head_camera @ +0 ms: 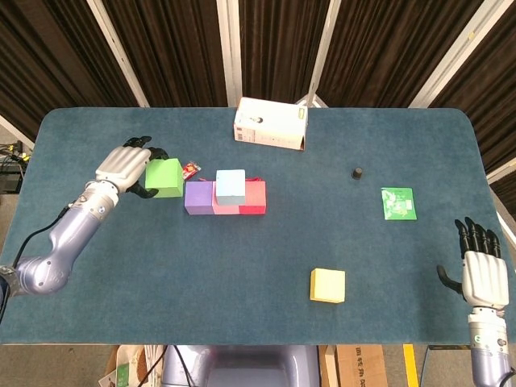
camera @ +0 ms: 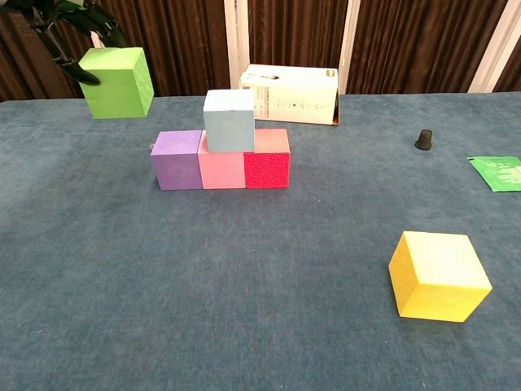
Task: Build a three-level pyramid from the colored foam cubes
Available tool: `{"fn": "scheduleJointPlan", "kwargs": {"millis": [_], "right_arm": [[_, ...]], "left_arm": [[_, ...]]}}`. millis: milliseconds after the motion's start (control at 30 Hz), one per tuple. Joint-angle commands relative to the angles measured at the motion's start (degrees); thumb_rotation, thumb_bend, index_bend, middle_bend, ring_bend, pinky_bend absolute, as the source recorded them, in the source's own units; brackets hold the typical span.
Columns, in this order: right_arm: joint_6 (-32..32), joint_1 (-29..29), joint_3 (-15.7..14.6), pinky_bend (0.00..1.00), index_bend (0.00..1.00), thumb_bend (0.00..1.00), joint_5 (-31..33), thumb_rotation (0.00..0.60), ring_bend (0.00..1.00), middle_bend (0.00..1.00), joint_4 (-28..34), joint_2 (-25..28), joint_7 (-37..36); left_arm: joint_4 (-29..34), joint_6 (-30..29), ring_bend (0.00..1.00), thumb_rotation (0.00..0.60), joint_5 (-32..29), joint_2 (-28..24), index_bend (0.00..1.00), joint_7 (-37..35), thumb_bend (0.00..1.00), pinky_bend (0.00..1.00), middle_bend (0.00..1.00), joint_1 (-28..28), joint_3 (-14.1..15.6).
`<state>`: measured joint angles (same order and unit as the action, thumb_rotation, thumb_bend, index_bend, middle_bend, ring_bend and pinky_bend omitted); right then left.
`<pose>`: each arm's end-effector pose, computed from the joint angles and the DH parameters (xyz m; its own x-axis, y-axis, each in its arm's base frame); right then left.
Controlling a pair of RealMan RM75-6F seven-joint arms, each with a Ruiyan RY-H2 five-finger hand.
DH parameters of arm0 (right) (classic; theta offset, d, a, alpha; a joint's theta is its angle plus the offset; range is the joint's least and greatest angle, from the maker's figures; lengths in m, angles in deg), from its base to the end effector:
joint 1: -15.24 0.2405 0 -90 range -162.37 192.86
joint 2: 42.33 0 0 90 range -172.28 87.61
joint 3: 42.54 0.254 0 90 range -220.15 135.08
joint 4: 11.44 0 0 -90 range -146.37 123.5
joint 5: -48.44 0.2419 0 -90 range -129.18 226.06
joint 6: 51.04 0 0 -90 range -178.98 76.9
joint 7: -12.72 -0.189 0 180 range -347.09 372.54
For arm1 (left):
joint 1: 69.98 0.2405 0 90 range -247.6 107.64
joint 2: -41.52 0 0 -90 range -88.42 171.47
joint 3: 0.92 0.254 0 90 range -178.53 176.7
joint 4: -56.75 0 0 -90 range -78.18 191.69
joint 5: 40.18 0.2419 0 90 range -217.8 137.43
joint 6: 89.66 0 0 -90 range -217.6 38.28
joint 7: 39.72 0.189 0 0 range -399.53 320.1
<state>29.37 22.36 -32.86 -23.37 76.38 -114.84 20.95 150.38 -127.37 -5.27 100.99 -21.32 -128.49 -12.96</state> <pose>-0.3488 -0.2654 0.1111 0.4152 0.0166 0.9096 -0.8921 0.2030 0.4036 -0.1192 0.4769 0.0828 0.4455 0.3415 0.8276 0.8943 -0.2126 -0.3936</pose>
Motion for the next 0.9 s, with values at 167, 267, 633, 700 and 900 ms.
{"fn": "scheduleJointPlan", "kwargs": {"millis": [167, 267, 633, 700, 900], "right_arm": [[0.7, 0.3, 0.1, 0.00, 0.04, 0.32, -0.6, 0.600, 0.00, 0.01, -1.5, -0.6, 1.2], [1.6, 0.4, -0.2, 0.00, 0.04, 0.32, -2.2, 0.600, 0.00, 0.01, -2.7, -0.8, 1.2], [4.6, -0.2, -1.6, 0.00, 0.05, 0.32, -7.0, 0.600, 0.00, 0.01, -3.3, 0.2, 0.8], [4.9, -0.2, -1.8, 0.00, 0.05, 0.32, -7.5, 0.600, 0.00, 0.01, -2.7, 0.5, 1.5], [4.8, -0.6, -3.3, 0.00, 0.05, 0.32, -9.0, 0.600, 0.00, 0.01, 0.1, 2.1, 4.8]], "left_arm": [[-3.4, 1.3, 0.00, 0.600, 0.4, 2.8, 0.33, -1.1, 0.47, 0.00, 0.26, -1.4, 1.2], [-3.4, 1.3, 0.00, 0.600, -0.4, 3.3, 0.32, -1.5, 0.47, 0.00, 0.26, -2.0, 1.3], [-3.7, 0.1, 0.00, 0.600, -4.8, 4.7, 0.32, -2.5, 0.47, 0.00, 0.25, -3.6, 2.2], [-3.7, 0.0, 0.00, 0.600, -5.8, 4.9, 0.32, -1.8, 0.47, 0.00, 0.25, -4.3, 2.7], [-3.1, -1.0, 0.00, 0.600, -7.1, 5.6, 0.32, -0.7, 0.46, 0.00, 0.25, -5.5, 3.5]]}}
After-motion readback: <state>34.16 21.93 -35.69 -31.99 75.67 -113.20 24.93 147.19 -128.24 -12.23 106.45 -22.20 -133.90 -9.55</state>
